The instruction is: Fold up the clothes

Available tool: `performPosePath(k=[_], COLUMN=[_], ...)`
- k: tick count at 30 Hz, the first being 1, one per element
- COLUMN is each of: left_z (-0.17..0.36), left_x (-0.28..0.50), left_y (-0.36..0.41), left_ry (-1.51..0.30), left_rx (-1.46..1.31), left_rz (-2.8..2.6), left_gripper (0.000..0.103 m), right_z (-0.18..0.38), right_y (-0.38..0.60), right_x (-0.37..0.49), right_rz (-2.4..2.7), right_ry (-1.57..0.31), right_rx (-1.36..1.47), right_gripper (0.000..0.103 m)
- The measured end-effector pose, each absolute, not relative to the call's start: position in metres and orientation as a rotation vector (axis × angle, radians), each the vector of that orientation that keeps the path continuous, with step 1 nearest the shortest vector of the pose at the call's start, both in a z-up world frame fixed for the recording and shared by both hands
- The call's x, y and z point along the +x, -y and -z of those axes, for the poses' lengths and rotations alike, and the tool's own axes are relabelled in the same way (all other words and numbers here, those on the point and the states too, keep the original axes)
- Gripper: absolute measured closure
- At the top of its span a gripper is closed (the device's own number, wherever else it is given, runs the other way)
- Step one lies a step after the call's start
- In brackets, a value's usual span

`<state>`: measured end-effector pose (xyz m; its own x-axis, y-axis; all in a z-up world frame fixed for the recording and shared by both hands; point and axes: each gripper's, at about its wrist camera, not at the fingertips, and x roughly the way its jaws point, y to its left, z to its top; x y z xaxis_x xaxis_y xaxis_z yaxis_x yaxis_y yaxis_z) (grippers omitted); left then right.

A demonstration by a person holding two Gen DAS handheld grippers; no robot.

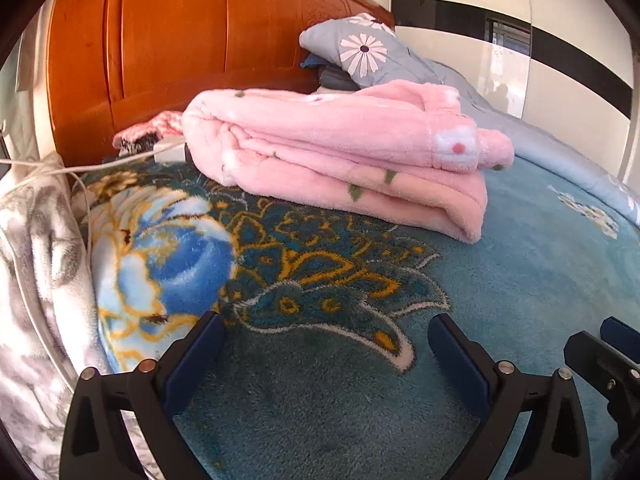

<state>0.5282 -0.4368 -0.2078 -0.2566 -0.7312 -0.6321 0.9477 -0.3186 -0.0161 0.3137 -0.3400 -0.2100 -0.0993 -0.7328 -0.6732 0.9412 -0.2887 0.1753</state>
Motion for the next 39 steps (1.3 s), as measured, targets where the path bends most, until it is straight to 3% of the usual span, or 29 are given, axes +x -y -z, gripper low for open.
performPosePath(k=[18, 39], left_z=[0.211, 0.212], left_x=[0.529, 0.529], left_y=[0.431, 0.43], left_ry=[-0.429, -0.417], left_rx=[0.595, 0.587], left_rz=[1.822, 1.825], left_gripper=[0.0, 0.0], right_z=[0.215, 0.215], right_y=[0.346, 0.345], right_x=[0.324, 0.321], right_rz=[1.732, 1.723], right_ry=[-0.459, -0.442], right_rx=[0.777, 0.786], right_gripper=[0.019, 0.018])
